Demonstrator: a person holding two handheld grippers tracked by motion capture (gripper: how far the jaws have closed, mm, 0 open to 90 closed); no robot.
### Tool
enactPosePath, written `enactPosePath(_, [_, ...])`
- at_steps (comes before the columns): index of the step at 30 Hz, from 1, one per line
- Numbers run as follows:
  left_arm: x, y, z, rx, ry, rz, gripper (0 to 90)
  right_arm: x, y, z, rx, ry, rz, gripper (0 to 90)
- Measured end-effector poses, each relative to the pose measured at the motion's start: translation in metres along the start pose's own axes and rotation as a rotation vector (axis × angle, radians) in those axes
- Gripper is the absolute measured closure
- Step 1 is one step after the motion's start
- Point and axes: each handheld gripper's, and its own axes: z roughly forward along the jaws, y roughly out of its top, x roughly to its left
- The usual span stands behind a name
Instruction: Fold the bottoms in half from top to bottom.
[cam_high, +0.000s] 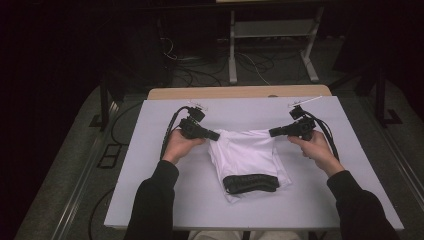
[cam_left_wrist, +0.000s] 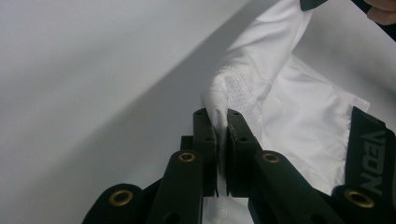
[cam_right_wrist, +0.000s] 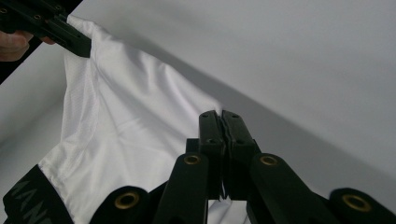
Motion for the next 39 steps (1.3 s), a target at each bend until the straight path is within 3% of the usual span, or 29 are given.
enactPosePath(4, [0.007, 0.004, 0.001, 0.005, 0.008, 0.0, 84.1, -0.003, 0.005, 0.005, -0.018, -0.002, 0.015, 86.2])
enactPosePath(16, [0.022, 0.022, 0.006, -0.024, 0.1, 0.053, 83.8, -0.015, 0.016, 0.016, -0.065, -0.029, 0.069, 86.2])
enactPosePath(25, [0.03, 0.027, 0.017, -0.058, 0.14, 0.025, 83.0, -0.023, 0.021, 0.019, -0.084, -0.055, 0.107, 86.1])
enactPosePath(30, [0.032, 0.026, 0.019, -0.067, 0.154, 0.009, 81.1, -0.024, 0.023, 0.021, -0.077, -0.07, 0.094, 85.3])
enactPosePath(32, [0.032, 0.025, 0.019, -0.075, 0.159, -0.013, 77.4, -0.024, 0.023, 0.022, -0.071, -0.071, 0.082, 84.1])
enactPosePath(35, [0.03, 0.023, 0.017, -0.094, 0.193, -0.01, 66.1, -0.024, 0.022, 0.021, -0.078, -0.067, 0.071, 76.9])
enactPosePath(39, [0.028, 0.017, 0.012, -0.15, 0.205, -0.034, 45.3, -0.027, 0.021, 0.015, -0.095, -0.079, 0.057, 62.9])
